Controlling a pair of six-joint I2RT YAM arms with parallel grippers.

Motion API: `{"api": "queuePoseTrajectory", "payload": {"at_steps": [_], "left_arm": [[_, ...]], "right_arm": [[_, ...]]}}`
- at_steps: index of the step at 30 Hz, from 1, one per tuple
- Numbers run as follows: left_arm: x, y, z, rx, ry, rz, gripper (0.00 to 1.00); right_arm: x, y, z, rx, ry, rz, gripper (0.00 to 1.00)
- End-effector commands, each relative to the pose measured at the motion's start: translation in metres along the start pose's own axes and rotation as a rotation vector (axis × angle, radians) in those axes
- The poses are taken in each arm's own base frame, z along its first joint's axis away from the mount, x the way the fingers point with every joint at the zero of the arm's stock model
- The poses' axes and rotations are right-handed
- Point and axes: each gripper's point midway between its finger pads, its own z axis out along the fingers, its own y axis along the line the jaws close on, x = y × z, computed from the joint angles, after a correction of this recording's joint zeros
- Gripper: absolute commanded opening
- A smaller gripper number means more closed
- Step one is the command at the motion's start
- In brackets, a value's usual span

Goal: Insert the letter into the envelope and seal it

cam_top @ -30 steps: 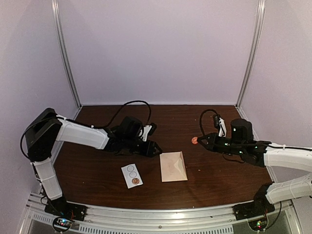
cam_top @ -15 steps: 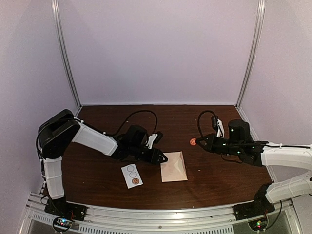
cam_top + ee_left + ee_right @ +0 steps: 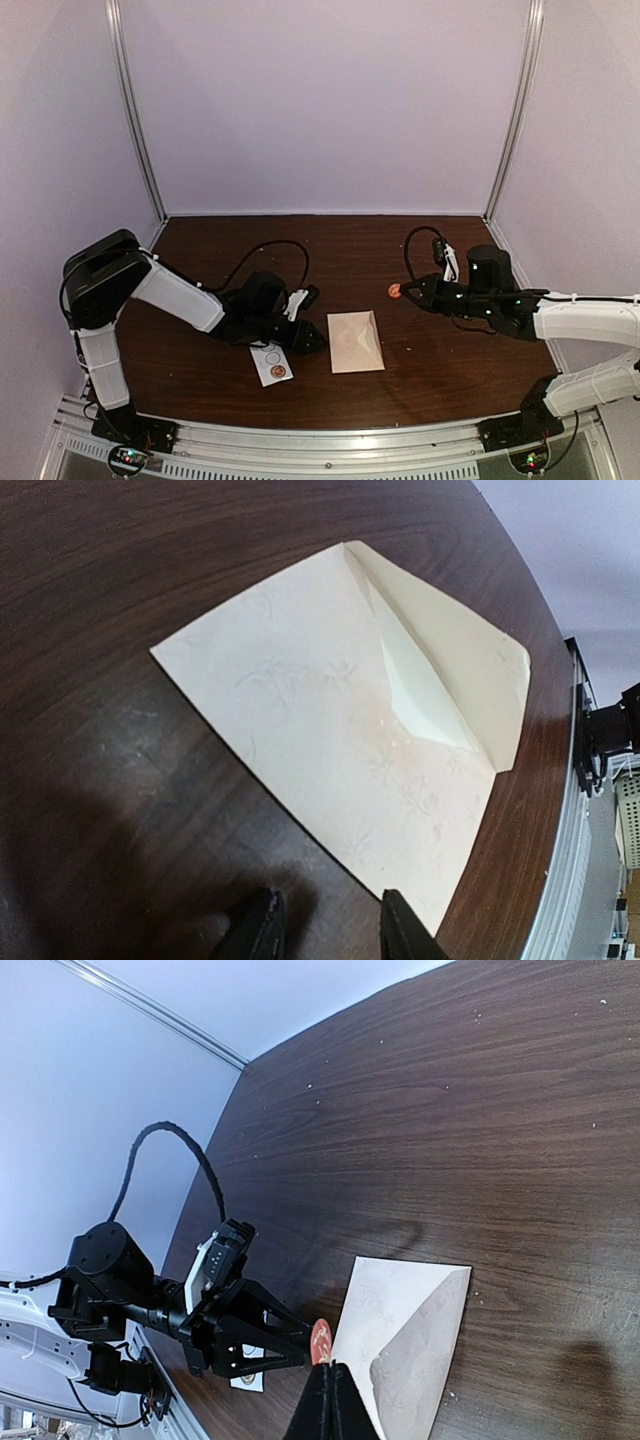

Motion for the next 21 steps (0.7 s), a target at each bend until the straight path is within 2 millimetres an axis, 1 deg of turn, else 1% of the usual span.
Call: {"api": "queuePoseTrajectory", "payload": {"at_steps": [1, 3, 5, 7, 10, 17, 21], "left_arm": [[0.01, -0.001, -0.013, -0.026, 0.007, 0.018, 0.35], [-0.005, -0.01, -0.017, -0.019, -0.019, 0.035, 0.35], [-0.019, -0.015, -0.015, -0.016, -0.036, 0.044, 0.36], [-0.033, -0.021, -0.01, -0.001, -0.054, 0.057, 0.36], [-0.047, -0.024, 0.002, 0.014, -0.069, 0.068, 0.36], [-0.059, -0.02, 0.034, 0.047, -0.063, 0.072, 0.35], [-0.052, -0.011, 0.045, 0.037, -0.041, 0.06, 0.35]], "right_arm": [[-0.003, 0.004, -0.002, -0.021, -0.014, 0.002, 0.0], [-0.004, 0.005, -0.002, -0.023, -0.017, 0.001, 0.0], [-0.005, 0.005, -0.002, -0.024, -0.019, -0.001, 0.0], [-0.006, 0.006, -0.002, -0.025, -0.022, -0.001, 0.0], [-0.005, 0.006, -0.001, -0.025, -0.016, -0.001, 0.0], [-0.005, 0.005, -0.001, -0.023, -0.018, -0.001, 0.0], [-0.005, 0.005, -0.001, -0.023, -0.019, -0.001, 0.0]]}}
